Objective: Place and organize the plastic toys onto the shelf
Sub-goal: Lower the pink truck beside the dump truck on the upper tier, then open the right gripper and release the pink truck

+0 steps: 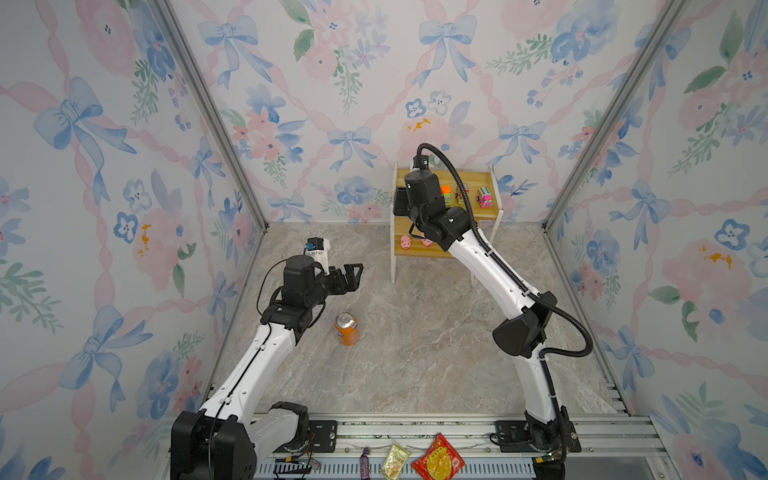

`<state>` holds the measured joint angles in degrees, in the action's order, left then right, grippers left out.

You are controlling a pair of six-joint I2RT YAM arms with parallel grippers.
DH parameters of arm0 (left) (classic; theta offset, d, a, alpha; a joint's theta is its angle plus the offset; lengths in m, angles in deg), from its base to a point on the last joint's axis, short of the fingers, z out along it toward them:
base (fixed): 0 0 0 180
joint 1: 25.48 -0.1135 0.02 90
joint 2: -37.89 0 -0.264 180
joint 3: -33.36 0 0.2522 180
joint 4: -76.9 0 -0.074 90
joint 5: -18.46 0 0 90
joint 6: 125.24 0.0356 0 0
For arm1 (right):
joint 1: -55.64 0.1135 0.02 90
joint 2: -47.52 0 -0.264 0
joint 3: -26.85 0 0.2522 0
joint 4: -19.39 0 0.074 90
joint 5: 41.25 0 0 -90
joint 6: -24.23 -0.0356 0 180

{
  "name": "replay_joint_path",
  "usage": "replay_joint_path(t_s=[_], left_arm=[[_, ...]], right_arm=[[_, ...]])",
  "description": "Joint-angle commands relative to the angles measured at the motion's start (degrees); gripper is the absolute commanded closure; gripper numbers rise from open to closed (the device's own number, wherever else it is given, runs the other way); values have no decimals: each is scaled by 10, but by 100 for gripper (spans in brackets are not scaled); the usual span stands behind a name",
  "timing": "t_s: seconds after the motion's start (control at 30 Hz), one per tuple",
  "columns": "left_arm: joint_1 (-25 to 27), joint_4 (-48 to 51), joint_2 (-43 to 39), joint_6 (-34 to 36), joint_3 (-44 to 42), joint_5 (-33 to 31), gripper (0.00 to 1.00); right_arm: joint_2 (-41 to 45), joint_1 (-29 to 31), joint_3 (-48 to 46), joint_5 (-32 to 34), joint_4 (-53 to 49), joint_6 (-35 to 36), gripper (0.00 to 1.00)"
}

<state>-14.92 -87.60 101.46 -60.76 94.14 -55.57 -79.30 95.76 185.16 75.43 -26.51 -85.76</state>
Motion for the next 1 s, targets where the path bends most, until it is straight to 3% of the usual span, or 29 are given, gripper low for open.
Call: replay_joint_path(t_s=[0.0,0.37,0.53,0.63,0.8,0.97], left_arm=[[-4,-8,-1,11,-7,9,2],[-5,-9,1,11,-7,7,2],[-8,-9,1,11,-7,6,2],[-11,-9,-1,11,-8,-3,2],[-18,-8,-19,13,-12,-38,2],[-33,-8,-33,22,-17,-84,2]], right_arm=[[19,1,14,-9,24,14,48],[77,19,-27,1,74,45,41],[142,37,-96,10,124,78,36],[212,43,-186,18,164,95,31],[393,32,-432,54,278,138,16],[582,-48,-638,70,282,127,1]])
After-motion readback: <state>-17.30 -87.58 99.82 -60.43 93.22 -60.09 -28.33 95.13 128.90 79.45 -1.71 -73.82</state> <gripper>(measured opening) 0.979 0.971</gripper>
